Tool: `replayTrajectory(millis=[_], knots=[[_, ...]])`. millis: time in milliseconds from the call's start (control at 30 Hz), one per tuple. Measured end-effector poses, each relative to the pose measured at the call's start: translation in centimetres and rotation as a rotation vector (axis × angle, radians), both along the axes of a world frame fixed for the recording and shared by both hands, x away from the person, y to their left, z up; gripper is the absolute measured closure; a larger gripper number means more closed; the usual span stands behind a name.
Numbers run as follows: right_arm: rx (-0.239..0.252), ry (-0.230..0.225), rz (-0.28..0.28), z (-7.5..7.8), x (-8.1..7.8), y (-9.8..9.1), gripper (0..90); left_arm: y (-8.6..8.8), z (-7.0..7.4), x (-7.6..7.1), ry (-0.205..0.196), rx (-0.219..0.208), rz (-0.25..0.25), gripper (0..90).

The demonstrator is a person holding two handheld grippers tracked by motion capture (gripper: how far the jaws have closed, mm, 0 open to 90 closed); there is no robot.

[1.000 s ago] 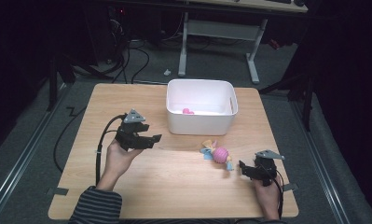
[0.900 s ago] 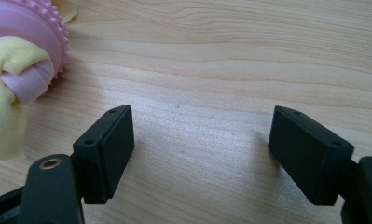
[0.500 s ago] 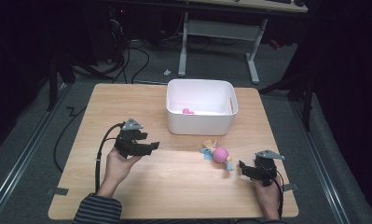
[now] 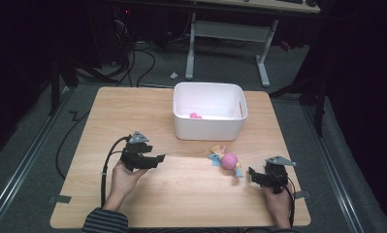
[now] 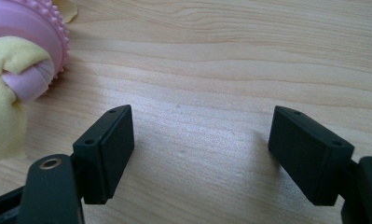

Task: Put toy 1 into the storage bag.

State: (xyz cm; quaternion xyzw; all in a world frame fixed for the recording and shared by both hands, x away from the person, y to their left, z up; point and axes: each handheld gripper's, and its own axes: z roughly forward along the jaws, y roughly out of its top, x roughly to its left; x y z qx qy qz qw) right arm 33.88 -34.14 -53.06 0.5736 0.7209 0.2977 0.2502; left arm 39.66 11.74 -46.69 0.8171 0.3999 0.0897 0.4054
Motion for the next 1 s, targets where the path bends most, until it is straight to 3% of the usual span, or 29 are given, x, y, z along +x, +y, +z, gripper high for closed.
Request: replayTrajectory(millis=[167,700,1000], knots=[[-0.001,0.0,-0.001,0.0,0.0,0.0,22.6,0.2,-0.9,-0.2,0.013,-0.016,0.015,35.7],[0.0,0.001,-0.001,0.0,0.0,0.0,22.6,-0.8,-4.4,-0.4,0.036,0.049,0.047,35.6],[0.0,0.0,0.0,0.0,0.0,0.0,22.6,-1.9,-5.2,-0.3,-0.008,0.096,0.048,34.4]])
